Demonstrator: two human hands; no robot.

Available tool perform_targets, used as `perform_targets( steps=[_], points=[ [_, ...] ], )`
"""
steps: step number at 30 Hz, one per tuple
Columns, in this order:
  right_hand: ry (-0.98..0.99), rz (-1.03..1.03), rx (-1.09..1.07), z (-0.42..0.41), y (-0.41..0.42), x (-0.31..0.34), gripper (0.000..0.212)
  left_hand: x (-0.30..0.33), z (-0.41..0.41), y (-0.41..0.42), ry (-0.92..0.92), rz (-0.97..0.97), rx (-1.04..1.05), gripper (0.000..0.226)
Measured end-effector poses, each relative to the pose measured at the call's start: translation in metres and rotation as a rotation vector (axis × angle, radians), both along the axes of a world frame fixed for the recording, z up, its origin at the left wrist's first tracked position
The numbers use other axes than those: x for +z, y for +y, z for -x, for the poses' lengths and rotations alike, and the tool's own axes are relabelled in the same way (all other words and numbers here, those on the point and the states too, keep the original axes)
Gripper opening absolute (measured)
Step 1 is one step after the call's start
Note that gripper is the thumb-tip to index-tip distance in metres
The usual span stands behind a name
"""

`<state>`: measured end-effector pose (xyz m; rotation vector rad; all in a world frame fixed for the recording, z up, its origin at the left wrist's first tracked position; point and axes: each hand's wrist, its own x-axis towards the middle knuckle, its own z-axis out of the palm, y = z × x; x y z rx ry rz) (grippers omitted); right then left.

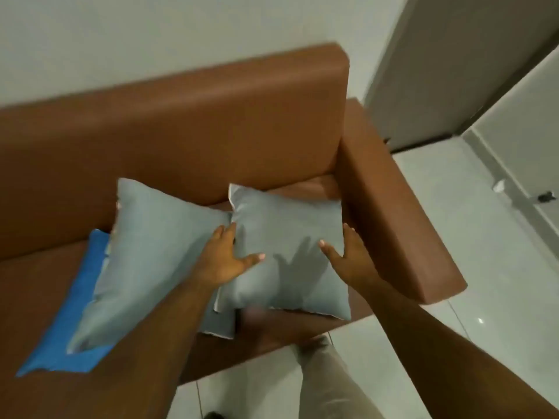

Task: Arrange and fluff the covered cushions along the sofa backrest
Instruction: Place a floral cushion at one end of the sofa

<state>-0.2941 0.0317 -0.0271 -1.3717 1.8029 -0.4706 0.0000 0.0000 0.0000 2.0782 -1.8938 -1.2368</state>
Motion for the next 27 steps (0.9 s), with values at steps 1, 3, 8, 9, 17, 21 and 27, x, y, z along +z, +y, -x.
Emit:
perform_targets(
  steps=[1,3,8,9,17,21,27],
  points=[
    [-0.029,-0.06,-0.006,0.01,-0.002,-0.02,0.078,-0.023,0.011,-0.003,-0.021,-0.077,0.03,0.112],
    [0.03,-0.178,-0.003,0.025,-0.006,-0.057,0.087,-0.061,0.025,-0.006,-0.064,-0.192,0.159,0.117],
    [0.061,-0.345,-0.03,0.037,-0.02,-0.116,0.097,-0.119,0.024,-0.01,-0.14,-0.297,0.281,0.119],
    [-0.026,-0.373,-0.052,0.036,-0.024,-0.125,0.095,-0.126,0.024,-0.011,-0.16,-0.305,0.279,0.122],
    [-0.153,-0.374,-0.263,0.045,-0.072,-0.108,0.098,-0.123,0.038,-0.042,0.092,-0.405,0.311,0.127],
    [-0.318,-0.43,-0.262,0.078,-0.13,-0.053,0.103,-0.088,0.035,-0.069,0.359,-0.44,0.497,0.106],
    [-0.678,-0.37,-0.249,0.122,-0.227,0.034,0.134,-0.009,-0.004,-0.158,0.756,-0.411,0.527,0.088]
  ],
)
